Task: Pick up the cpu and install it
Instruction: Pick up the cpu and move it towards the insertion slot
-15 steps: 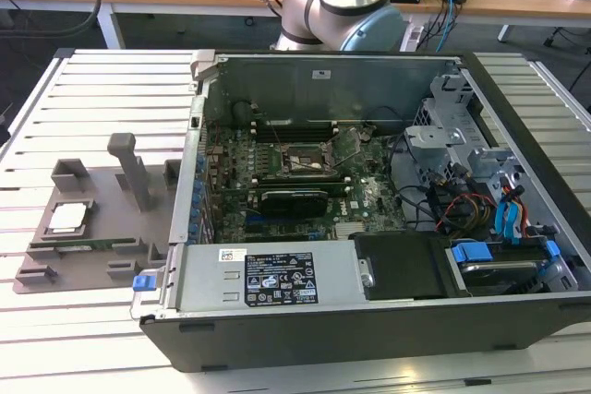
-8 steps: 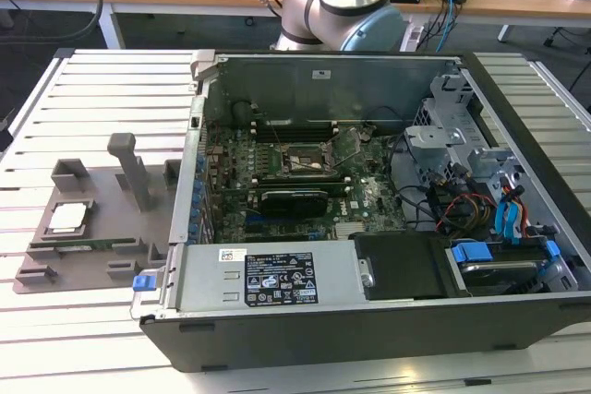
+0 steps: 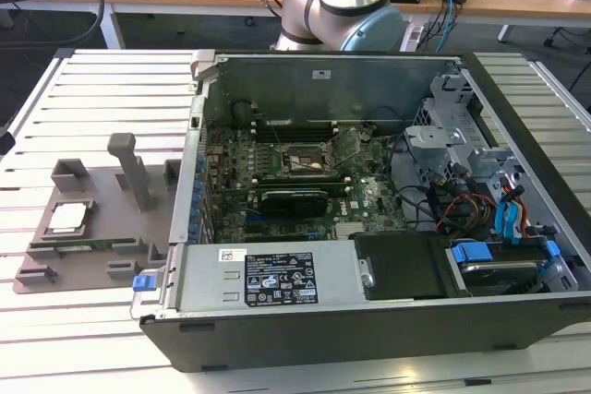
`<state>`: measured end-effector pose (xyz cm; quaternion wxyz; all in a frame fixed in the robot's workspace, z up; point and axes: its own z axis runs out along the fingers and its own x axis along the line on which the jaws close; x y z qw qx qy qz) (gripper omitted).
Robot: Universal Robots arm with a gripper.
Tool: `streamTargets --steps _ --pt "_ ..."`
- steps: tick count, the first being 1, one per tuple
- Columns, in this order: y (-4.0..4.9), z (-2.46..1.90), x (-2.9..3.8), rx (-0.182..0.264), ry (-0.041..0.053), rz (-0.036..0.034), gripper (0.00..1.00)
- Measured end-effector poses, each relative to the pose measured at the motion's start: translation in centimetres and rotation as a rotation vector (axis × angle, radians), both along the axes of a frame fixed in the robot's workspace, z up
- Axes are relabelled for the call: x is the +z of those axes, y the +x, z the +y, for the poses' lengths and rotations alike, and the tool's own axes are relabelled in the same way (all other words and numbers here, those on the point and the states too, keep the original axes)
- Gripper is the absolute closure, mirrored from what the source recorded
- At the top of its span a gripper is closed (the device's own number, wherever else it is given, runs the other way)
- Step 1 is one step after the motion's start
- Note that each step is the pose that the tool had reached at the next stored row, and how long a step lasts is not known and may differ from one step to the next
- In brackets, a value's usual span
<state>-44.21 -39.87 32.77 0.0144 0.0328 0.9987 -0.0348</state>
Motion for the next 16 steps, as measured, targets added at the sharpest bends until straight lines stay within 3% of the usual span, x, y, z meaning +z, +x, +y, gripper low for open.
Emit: streamTargets --steps 16 --pt "0.0 0.0 -1.15 0.0 0.0 0.0 0.28"
